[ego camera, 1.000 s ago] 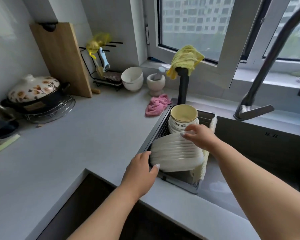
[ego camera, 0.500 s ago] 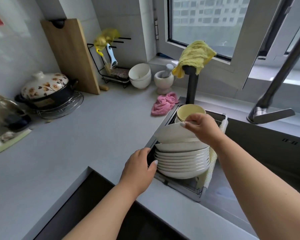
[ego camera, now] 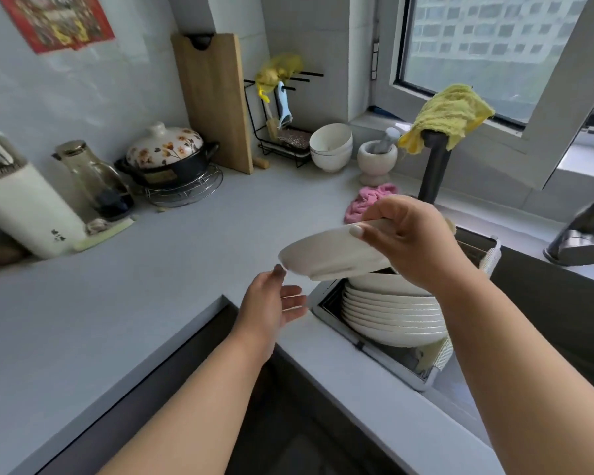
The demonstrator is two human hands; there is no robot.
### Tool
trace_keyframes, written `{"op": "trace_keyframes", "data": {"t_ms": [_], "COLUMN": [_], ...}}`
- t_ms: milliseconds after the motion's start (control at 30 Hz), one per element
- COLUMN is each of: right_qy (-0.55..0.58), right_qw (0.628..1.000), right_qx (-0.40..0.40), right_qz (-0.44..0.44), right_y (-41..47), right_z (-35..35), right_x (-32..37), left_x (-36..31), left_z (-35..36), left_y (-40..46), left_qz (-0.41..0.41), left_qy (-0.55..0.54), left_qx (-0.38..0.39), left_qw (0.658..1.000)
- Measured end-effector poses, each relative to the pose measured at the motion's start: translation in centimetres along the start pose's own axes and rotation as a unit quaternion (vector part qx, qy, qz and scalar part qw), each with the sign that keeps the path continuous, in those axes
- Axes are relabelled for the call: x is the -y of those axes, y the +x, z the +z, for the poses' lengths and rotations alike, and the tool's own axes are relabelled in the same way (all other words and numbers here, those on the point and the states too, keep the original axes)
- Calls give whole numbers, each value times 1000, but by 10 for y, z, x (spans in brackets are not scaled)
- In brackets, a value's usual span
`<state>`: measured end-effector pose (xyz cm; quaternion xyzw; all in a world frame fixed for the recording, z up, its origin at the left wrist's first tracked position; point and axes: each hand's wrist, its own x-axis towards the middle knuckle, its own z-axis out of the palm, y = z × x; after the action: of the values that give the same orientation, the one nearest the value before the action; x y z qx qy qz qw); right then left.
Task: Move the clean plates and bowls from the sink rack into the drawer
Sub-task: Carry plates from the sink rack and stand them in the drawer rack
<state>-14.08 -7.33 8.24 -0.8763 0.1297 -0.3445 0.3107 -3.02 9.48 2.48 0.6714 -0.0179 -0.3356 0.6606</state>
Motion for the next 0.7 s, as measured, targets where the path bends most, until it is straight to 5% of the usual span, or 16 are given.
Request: {"op": "trace_keyframes", "data": {"t_ms": [167,333,467,700], "right_qy": [32,65,161,152], "right_qw": [991,975,966,967], "right_qx": [82,166,191,199], "right_qz": [-98,-131,-69,37], "right_y": [-7,-26,-58,-118], "right_z": [32,79,121,210], "right_x": [49,110,165,250], "left_x": [-14,-12,8,55], "left_z": [-54,-123,-185,-301], "left_y": [-35,-84,-127,-217], "left_qz": [-126,-112,-92,-46], "left_qy": [-257,-308,-324,-350], "left_qx": [45,-21,-117,-265], "left_qw": [957,945,934,898]}}
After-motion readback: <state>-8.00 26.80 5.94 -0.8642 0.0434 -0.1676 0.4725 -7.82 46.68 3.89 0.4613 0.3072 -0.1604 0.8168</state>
